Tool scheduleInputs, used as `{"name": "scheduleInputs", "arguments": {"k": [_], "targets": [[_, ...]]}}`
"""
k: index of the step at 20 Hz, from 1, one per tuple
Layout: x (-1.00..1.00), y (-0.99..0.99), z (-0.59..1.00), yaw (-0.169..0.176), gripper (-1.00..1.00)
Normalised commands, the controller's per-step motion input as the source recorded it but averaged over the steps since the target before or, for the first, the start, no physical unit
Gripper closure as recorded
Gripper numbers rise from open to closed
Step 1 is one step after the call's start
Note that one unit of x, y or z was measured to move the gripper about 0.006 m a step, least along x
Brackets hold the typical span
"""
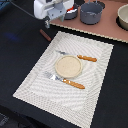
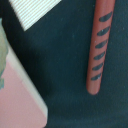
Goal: Place the fish, sausage, and tomato into the frying pan.
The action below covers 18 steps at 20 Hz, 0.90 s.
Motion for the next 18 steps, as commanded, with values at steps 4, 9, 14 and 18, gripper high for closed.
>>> {"name": "scheduleInputs", "arguments": {"k": [4,9,14,18], "targets": [[-0.73,-0.04,-0.39,-0.046,-1.0],[-0.7,-0.07,-0.37,-0.032,-1.0],[-0.56,-0.05,-0.39,-0.034,-1.0],[-0.25,0.0,-0.32,-0.037,-1.0]]}}
